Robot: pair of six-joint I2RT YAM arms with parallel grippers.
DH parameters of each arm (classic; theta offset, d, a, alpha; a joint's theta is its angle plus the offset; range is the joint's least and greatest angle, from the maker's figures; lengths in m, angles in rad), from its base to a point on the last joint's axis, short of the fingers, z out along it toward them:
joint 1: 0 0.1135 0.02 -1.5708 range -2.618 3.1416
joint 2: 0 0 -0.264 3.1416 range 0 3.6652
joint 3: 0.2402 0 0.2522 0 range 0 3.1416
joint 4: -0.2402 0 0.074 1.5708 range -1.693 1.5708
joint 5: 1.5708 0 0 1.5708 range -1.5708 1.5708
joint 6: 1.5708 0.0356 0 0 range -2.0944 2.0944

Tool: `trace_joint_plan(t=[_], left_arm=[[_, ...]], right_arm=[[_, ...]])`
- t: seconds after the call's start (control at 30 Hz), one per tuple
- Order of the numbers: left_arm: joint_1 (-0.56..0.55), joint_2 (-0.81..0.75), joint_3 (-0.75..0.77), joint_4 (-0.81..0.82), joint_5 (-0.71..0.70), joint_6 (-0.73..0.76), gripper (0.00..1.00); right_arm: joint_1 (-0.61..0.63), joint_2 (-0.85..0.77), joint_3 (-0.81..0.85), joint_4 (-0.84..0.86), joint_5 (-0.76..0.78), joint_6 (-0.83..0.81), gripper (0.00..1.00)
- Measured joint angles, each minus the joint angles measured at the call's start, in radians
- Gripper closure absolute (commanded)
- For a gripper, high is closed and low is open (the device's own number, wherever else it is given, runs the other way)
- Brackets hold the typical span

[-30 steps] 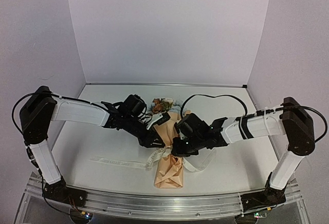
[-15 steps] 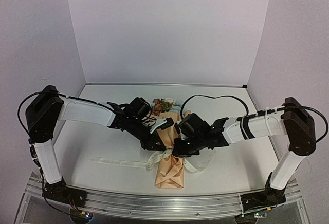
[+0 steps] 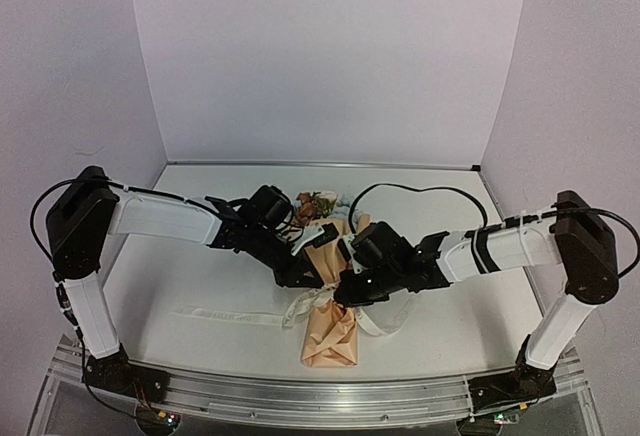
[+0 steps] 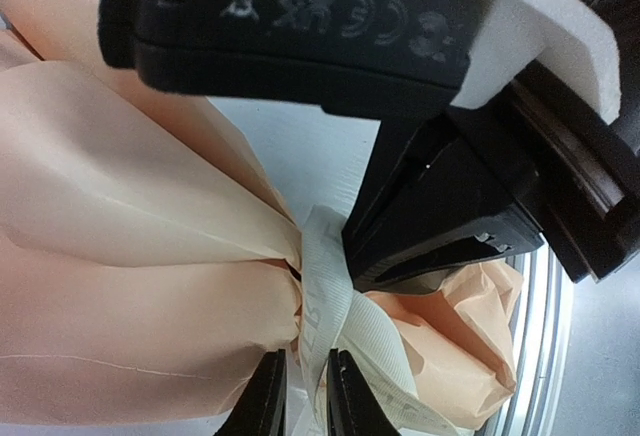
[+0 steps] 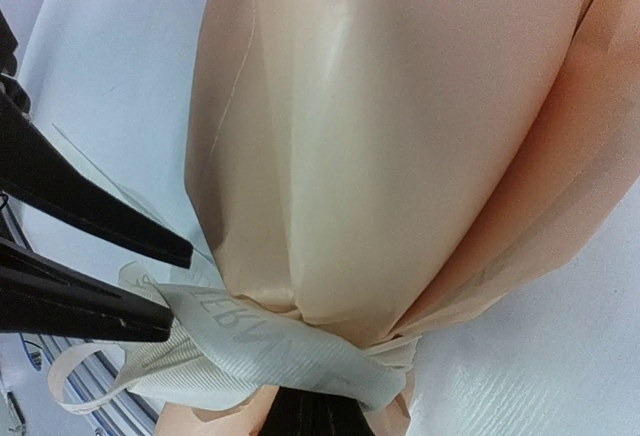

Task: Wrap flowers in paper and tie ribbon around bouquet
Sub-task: Cross the ribbon over the folded bouquet.

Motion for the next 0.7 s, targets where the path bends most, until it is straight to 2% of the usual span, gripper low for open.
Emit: trace_joint_plan(t=[0.23,0.33,0.4,0.7], left_arm=[[0.000,-0.017,0.000,0.007,-0.005,-0.003,0.88],[0.000,-0.018,0.000,0.006,-0.004,-0.003,0.76],[0.000,-0.018,0.000,0.006,-0.005,-0.005,0.73],[0.000,-0.017,0.000,0.005,-0.008,-0.016,0.78]], right_arm=[[0.000,-0.001,-0.014,0.058,-0.018,-0.030,1.00],[0.000,-0.001,-0.014,0.074,-0.025,-0.037,1.00],[0.000,-0.001,-0.014,0.083,-0.027,-0.041,1.00],[0.000,-0.001,-0.018,0.091,-0.025,-0.041,1.00]])
